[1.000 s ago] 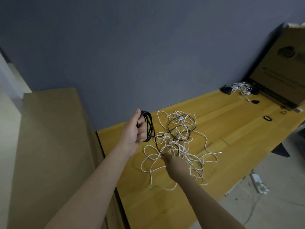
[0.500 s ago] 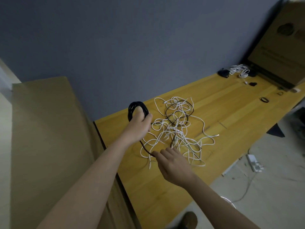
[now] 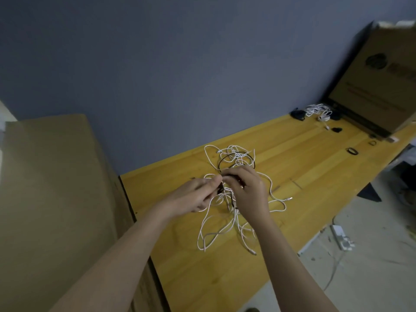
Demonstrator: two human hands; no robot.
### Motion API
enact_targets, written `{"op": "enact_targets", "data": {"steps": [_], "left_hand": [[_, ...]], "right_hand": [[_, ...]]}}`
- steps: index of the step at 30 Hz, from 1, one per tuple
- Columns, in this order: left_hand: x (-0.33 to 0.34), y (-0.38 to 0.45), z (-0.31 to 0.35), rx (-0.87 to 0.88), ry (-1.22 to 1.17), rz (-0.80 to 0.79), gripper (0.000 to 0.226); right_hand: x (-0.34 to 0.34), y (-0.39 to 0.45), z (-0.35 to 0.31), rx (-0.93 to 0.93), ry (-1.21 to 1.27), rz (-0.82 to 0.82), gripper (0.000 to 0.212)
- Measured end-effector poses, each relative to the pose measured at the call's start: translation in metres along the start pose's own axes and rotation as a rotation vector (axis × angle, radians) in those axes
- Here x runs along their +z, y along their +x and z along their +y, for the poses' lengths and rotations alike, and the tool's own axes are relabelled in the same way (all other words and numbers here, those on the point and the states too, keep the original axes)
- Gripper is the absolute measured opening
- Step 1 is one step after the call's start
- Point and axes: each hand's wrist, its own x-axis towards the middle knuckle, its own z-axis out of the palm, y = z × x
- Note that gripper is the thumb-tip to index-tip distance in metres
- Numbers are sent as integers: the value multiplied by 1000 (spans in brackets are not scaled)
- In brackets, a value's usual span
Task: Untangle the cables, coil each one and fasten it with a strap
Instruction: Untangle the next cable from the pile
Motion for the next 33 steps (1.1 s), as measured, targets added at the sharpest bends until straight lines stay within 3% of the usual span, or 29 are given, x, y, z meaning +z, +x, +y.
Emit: {"op": "enact_targets", "data": {"steps": [2,4,8,11,15,18,22,27,31,33], "left_hand": [[-1,0,2,-4,-95,22,41],[-5,-2,0,-14,-148,48,40],[-9,-8,0,-11,-241,109,41],[-7,-8,0,-8,-264,157,42],[-6,-3,-2,-21,-323,274,44],[-10,-4,-1,-1,-344,327,42],[-13,-5,-3,1,-345,403,39],[-14,-7,-1,18,-364,494,39],[-14,-8,-2,40,-374,492,38],[-15,-10,-2,44,-428,492,39]], "right_hand": [[1,0,8,235,236,-33,9],[7,-12,28,413,316,-95,14],[23,-50,62,500,187,-313,18],[29,-54,67,575,159,-238,17],[12,-8,35,451,22,58,23],[-8,18,9,332,150,240,14],[-13,30,9,437,9,-60,22],[-21,50,-35,164,225,253,15],[9,38,-4,354,94,23,22],[13,37,13,338,-72,-18,28]]}}
